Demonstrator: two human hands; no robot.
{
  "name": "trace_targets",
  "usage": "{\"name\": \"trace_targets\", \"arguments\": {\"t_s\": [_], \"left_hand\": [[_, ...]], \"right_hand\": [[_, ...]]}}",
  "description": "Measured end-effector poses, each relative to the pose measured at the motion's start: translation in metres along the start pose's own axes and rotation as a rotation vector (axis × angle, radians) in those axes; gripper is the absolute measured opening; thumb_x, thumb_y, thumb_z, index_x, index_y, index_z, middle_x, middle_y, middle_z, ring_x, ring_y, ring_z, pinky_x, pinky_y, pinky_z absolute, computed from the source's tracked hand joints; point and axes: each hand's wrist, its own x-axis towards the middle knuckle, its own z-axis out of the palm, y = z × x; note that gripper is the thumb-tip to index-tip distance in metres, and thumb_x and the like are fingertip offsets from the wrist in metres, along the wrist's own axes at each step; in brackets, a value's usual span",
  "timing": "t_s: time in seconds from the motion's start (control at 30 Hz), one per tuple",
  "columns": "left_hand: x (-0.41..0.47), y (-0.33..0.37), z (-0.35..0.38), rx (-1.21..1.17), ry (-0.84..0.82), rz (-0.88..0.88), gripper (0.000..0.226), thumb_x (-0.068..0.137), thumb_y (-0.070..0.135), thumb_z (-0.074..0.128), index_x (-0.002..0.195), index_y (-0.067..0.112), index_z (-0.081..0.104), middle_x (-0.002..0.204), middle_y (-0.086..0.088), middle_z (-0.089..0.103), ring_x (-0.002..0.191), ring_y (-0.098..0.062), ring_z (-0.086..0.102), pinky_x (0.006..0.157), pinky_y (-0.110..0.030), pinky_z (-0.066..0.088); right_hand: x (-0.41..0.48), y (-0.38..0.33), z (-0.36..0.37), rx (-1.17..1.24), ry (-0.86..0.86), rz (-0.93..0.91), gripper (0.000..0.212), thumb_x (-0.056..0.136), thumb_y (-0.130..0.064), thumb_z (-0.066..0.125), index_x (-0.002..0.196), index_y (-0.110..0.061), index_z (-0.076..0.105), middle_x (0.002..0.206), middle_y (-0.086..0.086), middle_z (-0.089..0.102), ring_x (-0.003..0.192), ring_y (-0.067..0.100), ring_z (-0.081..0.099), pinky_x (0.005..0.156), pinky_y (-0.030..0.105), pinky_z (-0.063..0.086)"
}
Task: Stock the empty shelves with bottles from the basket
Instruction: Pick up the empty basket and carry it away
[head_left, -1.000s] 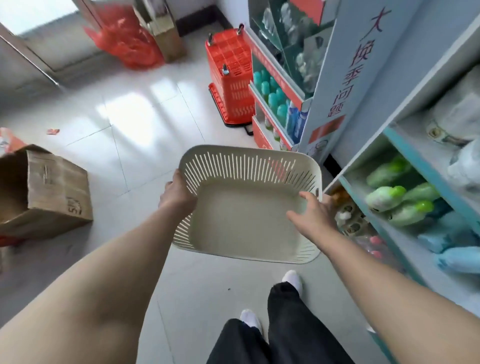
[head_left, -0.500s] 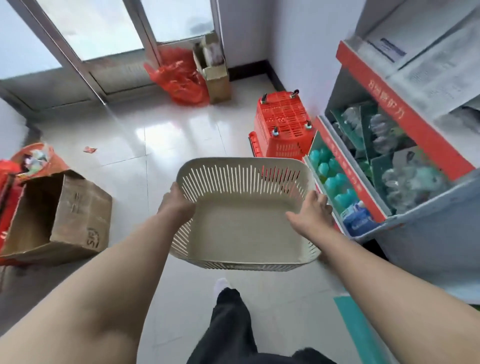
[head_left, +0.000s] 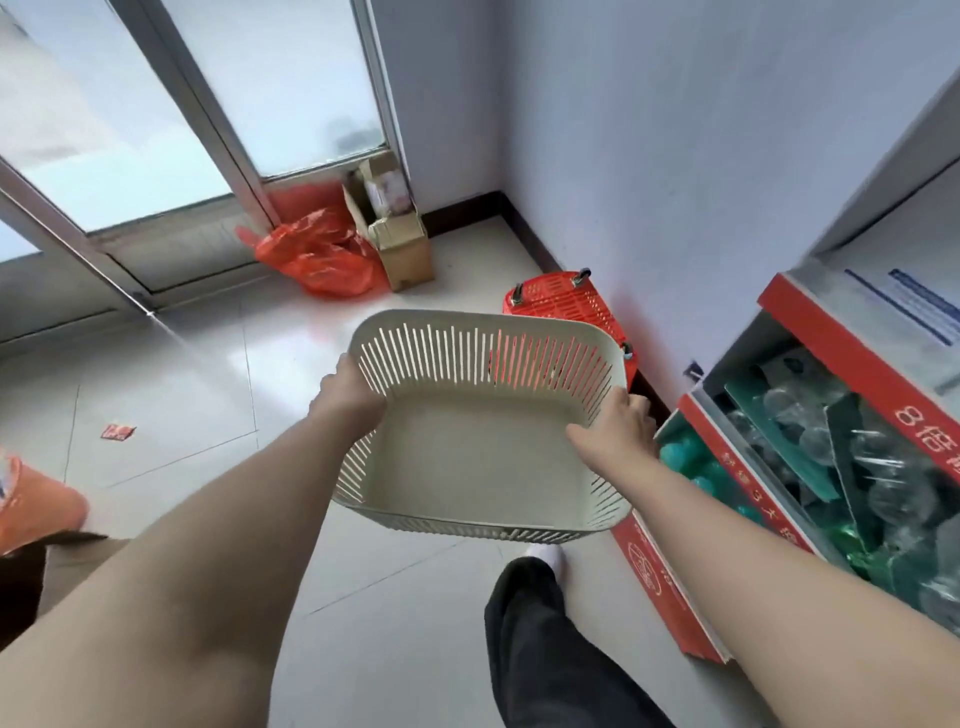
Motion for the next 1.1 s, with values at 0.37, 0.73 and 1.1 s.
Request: {"name": "trace_targets", "arguments": {"t_s": [0.37,0.73,1.1], "left_hand": [[0.170,0.181,0.021,0.065,-0.098,0.231,0.067,0.085,0.034,0.060,0.143,0.018,0.030,0.134,-0.016,0.051,0.121,-0.038,0.049,0.104,-0.046,0.040],[0.318,0.357,0.097,0.273,-0.402,0.472,0.072,0.091,0.026,0.053,0.151,0.019,0.014,0.145,-0.015,0.038,0.128,-0.035,0.044,0.108,-0.045,0.036],[0.402,0.430,0.174,0.363,-0.586,0.573,0.078,0.085,0.008,0.055,0.151,0.020,0.015,0.147,-0.010,0.034,0.132,-0.030,0.039,0.109,-0.038,0.034]], "right_hand": [[0.169,-0.047,-0.048,0.107,0.071,0.267,0.071,0.079,-0.029,0.066,0.134,0.000,0.031,0.136,0.022,0.035,0.122,0.041,0.043,0.095,0.045,0.042],[0.300,-0.054,-0.050,0.318,0.149,0.668,0.076,0.079,-0.033,0.065,0.137,-0.001,0.029,0.142,0.016,0.032,0.123,0.039,0.043,0.095,0.045,0.043],[0.379,-0.044,-0.028,0.483,0.145,0.806,0.070,0.068,-0.044,0.065,0.122,-0.004,0.045,0.128,0.017,0.048,0.111,0.035,0.053,0.092,0.043,0.048]]}}
